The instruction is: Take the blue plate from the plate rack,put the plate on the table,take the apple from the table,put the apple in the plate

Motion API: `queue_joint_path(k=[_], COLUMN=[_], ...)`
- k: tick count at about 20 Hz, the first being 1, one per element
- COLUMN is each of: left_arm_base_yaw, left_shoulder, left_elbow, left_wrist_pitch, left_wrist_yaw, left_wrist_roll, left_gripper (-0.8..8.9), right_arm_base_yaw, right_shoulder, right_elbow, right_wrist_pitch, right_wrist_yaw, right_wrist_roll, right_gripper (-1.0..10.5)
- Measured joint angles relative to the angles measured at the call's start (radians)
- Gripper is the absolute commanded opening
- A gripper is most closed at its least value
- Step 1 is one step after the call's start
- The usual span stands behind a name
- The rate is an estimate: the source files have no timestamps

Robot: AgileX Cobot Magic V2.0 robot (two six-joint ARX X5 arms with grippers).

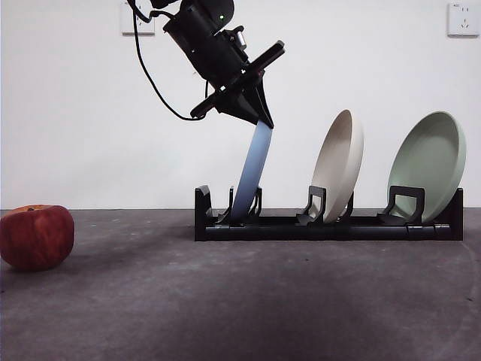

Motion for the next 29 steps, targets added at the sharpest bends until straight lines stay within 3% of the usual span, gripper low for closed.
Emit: queue_joint_path(k=[9,17,20,23,29], left_arm_base_yaw=[0.025,0.038,0.038,0.035,0.016], left_shoulder=[0.0,-0.001,-0.001,-0.002,-0.103], left_elbow=[0.04,0.327,0.464,0.59,0.624], left_wrist_pitch=[-0.044,-0.206,-0.306,-0.46,-0.459], left_wrist_yaw=[0.034,0.186,0.208,0.209,0.249], left_wrist_roll=[-0.08,-0.093,-0.063,0.022,0.09], left_gripper=[-0.09,-0.09,-0.09,-0.09,-0.08], right_arm_base_yaw=[0.0,0.0,0.0,0.0,0.0], right_shoulder=[0.0,0.0,0.0,0.0,-0.001], right_elbow=[0.0,0.0,0.0,0.0,0.0], right_wrist_pitch=[0.018,0.018,0.017,0.016,0.014], right_wrist_yaw=[0.0,0.0,0.0,0.0,0.0], right_wrist_roll=[0.0,0.0,0.0,0.0,0.0], right_gripper=[0.0,0.0,0.0,0.0,0.0])
